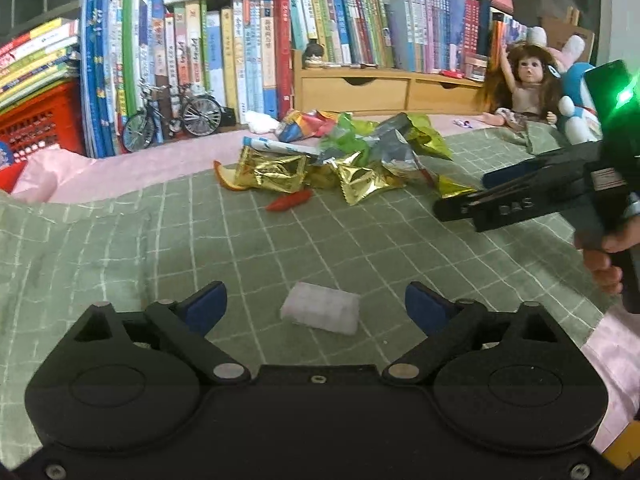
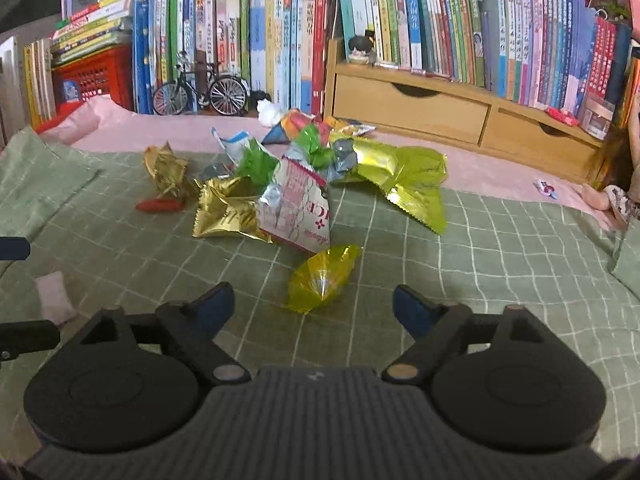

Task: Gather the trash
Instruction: 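Grasp the small white box with the left tool while the right tool grasps a yellow-green foil wrapper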

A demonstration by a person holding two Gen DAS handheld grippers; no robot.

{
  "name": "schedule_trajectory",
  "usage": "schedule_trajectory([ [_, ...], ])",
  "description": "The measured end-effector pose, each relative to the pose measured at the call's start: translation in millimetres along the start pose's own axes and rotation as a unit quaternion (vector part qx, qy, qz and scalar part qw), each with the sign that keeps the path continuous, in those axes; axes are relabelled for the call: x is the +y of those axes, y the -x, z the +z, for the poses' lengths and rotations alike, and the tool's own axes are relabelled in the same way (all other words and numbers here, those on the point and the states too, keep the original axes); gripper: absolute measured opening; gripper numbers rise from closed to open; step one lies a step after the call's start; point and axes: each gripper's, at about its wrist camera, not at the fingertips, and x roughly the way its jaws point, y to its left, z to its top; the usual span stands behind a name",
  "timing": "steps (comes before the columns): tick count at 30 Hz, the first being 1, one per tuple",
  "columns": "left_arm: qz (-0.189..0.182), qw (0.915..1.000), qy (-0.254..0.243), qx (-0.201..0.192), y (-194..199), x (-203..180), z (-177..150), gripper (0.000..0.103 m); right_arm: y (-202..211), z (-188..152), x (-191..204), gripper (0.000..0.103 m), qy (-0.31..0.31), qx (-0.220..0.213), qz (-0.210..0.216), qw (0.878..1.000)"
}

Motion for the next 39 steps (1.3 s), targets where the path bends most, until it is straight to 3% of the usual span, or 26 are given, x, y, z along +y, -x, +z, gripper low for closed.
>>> schedule_trajectory([
  [5,-0.019,0.9996,-0.019,-0.008,-3.1,-3.0,-5.0,0.071,-9.9,-1.6,-5.8,0.078,-0.014,-0.002,0.006,1.000],
  [8,-0.012,0.9992,-0.037,-0.010,-4.6,-8.0,-8.2,0.068,-12.9,-2.6,-8.2,0.076,-0.020,-0.004,0.007,1.000],
  [15,-0.022,0.9998,-0.002,-0.001,-10.5,2.5,-8.5,0.061,-16.9,-4.3,-12.8,0.076,-0.030,-0.012,0.005,0.999],
  [18,-0.024,0.9996,0.015,-0.004,-9.2,8.5,-9.7,0.046,-18.3,-4.3,-13.6,0.075,-0.033,-0.018,0.007,0.999],
  [19,-0.026,0.9994,0.021,-0.006,-8.6,10.4,-9.7,0.040,-18.5,-4.5,-13.8,0.068,-0.034,-0.021,0.008,0.999],
  [20,-0.031,0.9992,0.026,-0.007,-7.6,12.4,-10.0,0.040,-18.4,-4.9,-14.1,0.060,-0.036,-0.022,0.009,0.999],
  [25,-0.043,0.9988,0.019,-0.008,-4.3,11.1,-11.2,0.040,-14.6,-6.6,-19.2,0.041,-0.050,-0.031,0.010,0.998],
  [32,-0.044,0.9989,0.012,-0.011,1.5,5.1,-10.2,0.040,-5.1,-5.3,-21.9,0.031,-0.045,-0.038,0.017,0.998],
  [39,-0.042,0.9987,0.015,-0.023,12.0,4.1,-7.8,0.040,14.3,-3.9,-17.6,0.029,-0.025,-0.054,0.019,0.998],
])
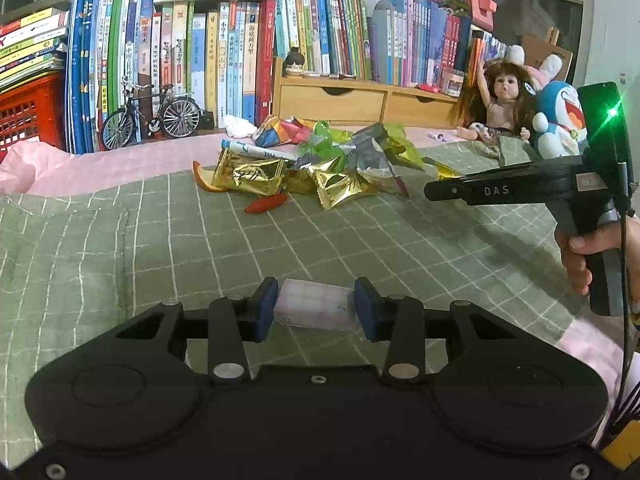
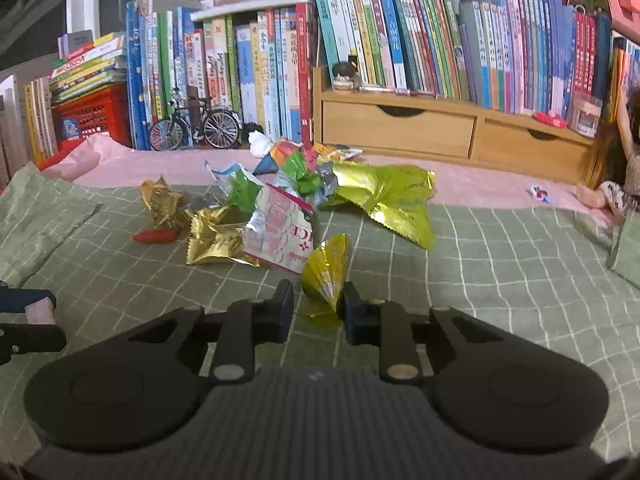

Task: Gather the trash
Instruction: 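Grasp the small white box with the left tool while the right tool grasps a yellow-green foil wrapper, then carry the white box and foil wrapper off the bed over the black bin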

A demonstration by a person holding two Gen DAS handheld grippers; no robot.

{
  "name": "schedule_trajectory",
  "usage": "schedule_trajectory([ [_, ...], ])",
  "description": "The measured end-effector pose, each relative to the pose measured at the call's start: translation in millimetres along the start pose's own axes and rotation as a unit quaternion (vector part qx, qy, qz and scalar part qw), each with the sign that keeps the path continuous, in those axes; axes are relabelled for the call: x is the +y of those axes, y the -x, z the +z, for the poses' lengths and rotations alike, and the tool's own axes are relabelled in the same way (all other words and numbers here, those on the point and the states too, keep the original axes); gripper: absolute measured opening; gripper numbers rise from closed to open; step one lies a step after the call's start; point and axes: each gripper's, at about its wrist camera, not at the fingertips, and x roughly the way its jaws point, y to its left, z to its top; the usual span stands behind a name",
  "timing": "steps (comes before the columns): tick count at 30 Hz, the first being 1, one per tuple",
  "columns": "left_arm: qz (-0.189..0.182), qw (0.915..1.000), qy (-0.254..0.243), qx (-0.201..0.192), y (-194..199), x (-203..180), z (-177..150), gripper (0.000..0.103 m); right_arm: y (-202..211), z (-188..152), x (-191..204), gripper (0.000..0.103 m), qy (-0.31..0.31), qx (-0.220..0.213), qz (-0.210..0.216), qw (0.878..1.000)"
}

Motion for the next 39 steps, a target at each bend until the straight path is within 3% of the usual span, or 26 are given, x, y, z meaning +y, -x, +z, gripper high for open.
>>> schedule_trajectory([
  [12,0.002,0.9998,0.003,-0.018,28.1,-9.6,-3.8,0.040,29.3,-4.1,10.9,0.029,0.016,-0.004,0.010,1.000],
  [28,0.021,0.9988,-0.016,-0.042,90.5,-28.7,-15.5,0.040,100.0,-26.8,46.3,0.030,0.054,-0.019,0.081,0.995],
  [39,0.022,0.9983,-0.015,-0.051,132.3,-49.9,-29.6,0.040,148.3,-47.6,63.3,0.031,0.078,-0.043,0.099,0.991],
])
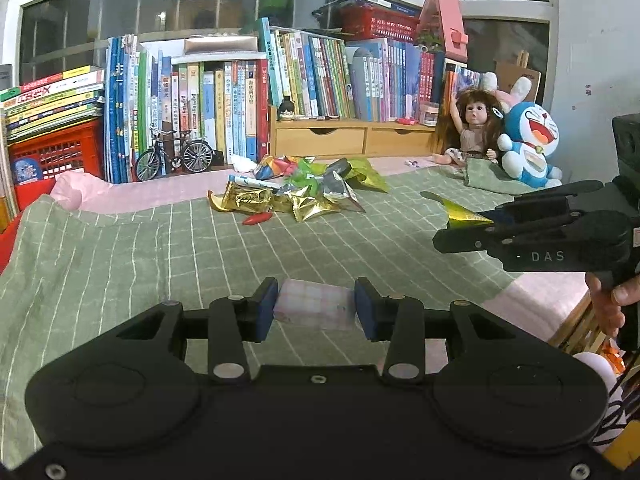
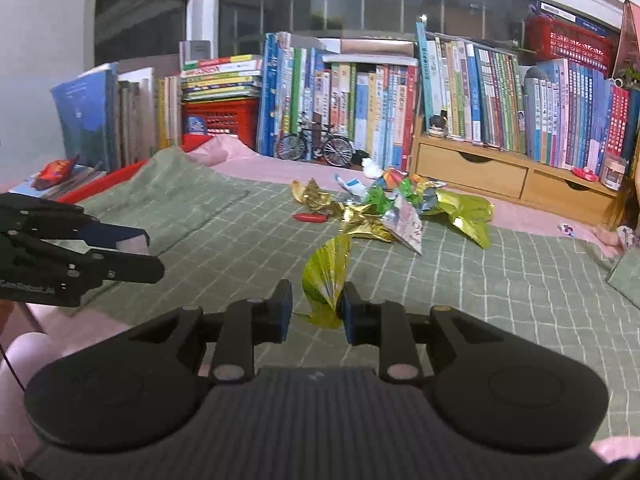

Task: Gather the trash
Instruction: 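Carry the white box and foil wrapper off the bed over the black bin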

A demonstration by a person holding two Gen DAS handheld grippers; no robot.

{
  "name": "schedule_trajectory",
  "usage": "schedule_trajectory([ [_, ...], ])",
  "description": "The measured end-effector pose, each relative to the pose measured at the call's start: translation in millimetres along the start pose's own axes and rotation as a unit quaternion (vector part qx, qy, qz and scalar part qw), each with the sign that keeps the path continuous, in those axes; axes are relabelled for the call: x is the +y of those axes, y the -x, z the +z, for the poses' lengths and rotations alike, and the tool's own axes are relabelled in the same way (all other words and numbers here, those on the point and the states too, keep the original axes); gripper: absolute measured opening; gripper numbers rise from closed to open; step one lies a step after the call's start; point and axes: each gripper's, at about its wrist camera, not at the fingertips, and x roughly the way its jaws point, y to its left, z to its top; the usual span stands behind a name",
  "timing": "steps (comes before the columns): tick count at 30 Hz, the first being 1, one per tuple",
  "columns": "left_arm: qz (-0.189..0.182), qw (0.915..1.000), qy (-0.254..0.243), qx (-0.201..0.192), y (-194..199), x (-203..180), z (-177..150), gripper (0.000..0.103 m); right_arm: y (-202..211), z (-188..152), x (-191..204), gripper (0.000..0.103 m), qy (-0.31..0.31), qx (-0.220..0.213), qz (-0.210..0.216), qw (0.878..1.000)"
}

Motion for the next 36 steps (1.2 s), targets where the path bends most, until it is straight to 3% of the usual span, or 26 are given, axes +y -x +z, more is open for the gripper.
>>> schedule_trajectory([
  [15,-0.007,0.9999,-0.011,0.009,50.1,-26.9,-27.3,0.040,64.1,-27.5,27.5,0.032,0.003,-0.017,0.017,1.000],
  [24,-0.022,0.9994,0.006,0.026,63.3,-38.0,-60.8,0.040,82.3,-59.8,43.5,0.032,0.003,0.011,0.035,0.999],
  [36,-0.049,0.9970,-0.012,0.060,78.3,-59.1,-102.2,0.040,82.1,-99.4,66.0,0.032,-0.008,0.049,0.052,0.997],
])
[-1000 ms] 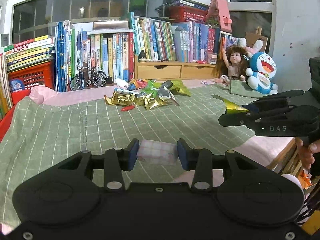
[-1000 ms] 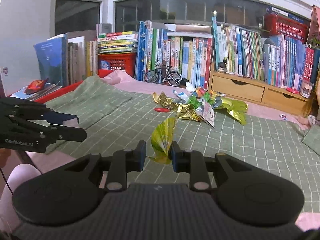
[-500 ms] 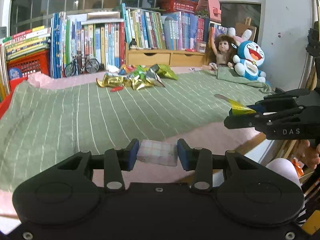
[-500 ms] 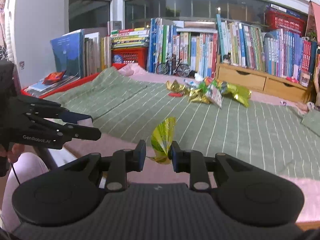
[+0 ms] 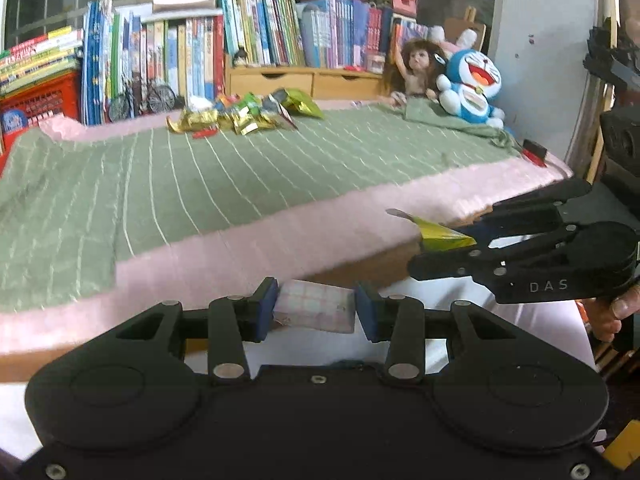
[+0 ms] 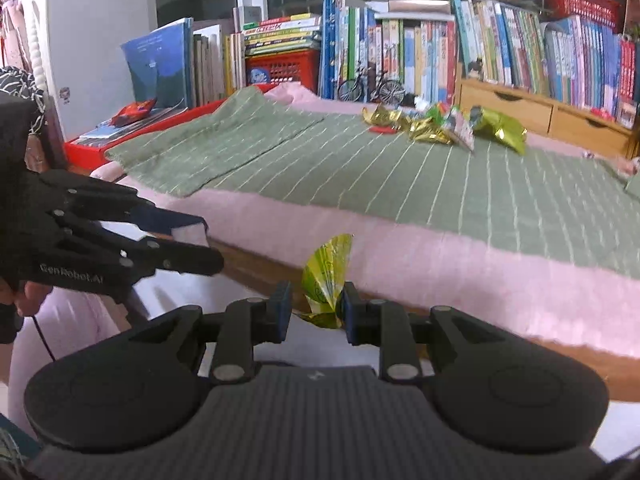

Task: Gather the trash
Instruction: 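Carry the white box and foil wrapper off the bed over the black bin, then open the left tool to drop the white box while the right tool drops the foil wrapper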

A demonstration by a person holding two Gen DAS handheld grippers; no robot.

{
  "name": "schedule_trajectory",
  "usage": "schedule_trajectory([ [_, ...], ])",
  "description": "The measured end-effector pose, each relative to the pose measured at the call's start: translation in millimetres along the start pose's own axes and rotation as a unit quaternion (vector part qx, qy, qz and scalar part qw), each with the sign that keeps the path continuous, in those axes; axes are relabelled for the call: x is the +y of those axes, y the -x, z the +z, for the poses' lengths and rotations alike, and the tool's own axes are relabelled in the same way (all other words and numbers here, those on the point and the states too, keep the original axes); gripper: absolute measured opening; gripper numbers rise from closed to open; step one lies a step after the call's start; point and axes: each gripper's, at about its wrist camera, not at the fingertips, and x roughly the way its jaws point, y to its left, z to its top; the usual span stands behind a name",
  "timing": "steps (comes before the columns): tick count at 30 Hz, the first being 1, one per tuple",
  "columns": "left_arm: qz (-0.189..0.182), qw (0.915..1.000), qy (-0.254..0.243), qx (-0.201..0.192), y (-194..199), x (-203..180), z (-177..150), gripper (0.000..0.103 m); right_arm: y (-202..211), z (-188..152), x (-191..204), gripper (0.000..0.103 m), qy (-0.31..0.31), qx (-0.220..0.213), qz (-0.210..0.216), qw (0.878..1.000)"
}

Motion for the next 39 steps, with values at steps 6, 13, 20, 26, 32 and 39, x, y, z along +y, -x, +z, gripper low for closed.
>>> schedule_trajectory([
  [6,-0.016,0.9994,0.009,0.031,-8.3,-8.1,-21.2,0.040,7.2,-12.8,6.9,0.032,-0.005,0.004,0.007,1.000],
  [13,-0.026,0.9986,0.017,0.042,-15.3,-11.8,-33.5,0.040,10.4,-26.2,8.8,0.032,-0.019,0.017,-0.001,1.000],
  [20,-0.012,0.9993,0.012,0.033,-23.7,-13.2,-36.7,0.088,14.7,-36.0,9.0,0.032,-0.033,0.024,-0.009,0.999],
  [26,0.004,0.9995,0.016,0.028,-25.3,-7.0,-30.6,0.102,16.9,-39.2,6.6,0.032,-0.042,0.026,-0.018,0.999],
  [32,0.012,0.9992,0.025,0.028,-21.2,3.6,-22.2,0.103,13.3,-39.3,8.4,0.036,-0.040,0.030,-0.018,0.999],
  [39,0.022,0.9987,0.028,0.037,-18.1,8.1,-24.1,0.103,2.2,-37.9,12.1,0.056,-0.028,0.039,-0.018,0.999],
])
